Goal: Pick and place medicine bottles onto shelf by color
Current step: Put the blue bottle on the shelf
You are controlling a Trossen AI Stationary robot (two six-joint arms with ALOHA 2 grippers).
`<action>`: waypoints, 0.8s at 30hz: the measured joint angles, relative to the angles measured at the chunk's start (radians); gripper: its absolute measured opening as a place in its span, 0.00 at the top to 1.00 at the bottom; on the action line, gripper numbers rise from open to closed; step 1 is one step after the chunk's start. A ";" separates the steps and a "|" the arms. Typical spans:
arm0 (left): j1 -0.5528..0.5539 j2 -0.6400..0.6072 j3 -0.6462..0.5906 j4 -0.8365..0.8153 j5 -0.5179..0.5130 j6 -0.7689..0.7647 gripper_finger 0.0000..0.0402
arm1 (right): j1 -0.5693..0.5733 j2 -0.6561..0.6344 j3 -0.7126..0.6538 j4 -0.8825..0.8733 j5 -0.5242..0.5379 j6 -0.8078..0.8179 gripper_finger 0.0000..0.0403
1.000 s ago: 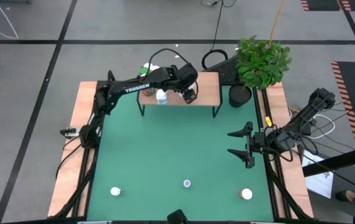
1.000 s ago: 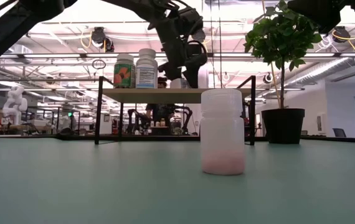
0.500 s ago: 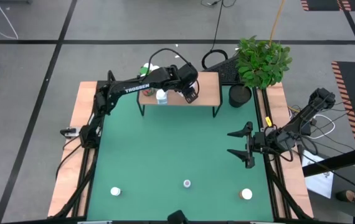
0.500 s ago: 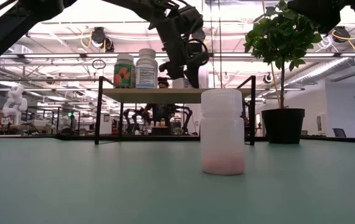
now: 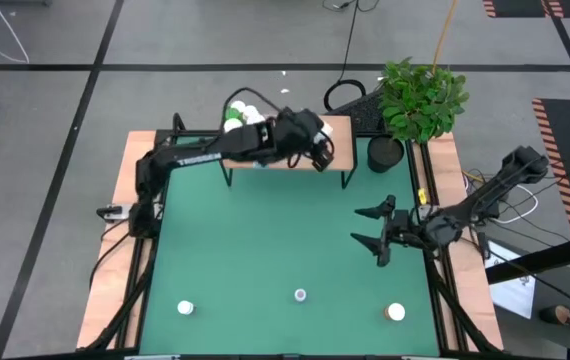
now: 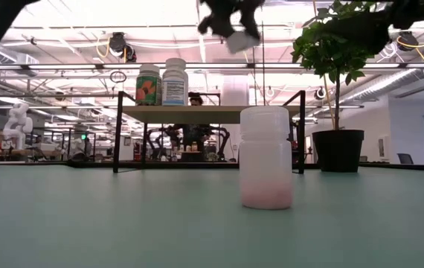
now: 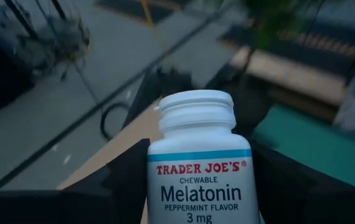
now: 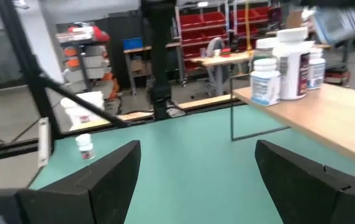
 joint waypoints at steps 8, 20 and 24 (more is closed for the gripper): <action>-0.205 -0.009 0.000 0.231 -0.184 -0.038 0.42 | -0.062 0.209 0.000 0.435 0.000 -0.180 0.22; -0.421 -0.009 0.000 0.395 -0.085 0.131 0.41 | -0.055 0.333 0.000 0.733 -0.306 -0.430 0.22; -0.471 -0.009 0.000 0.321 -0.052 0.232 0.40 | -0.013 0.316 0.000 0.730 -0.310 -0.452 0.22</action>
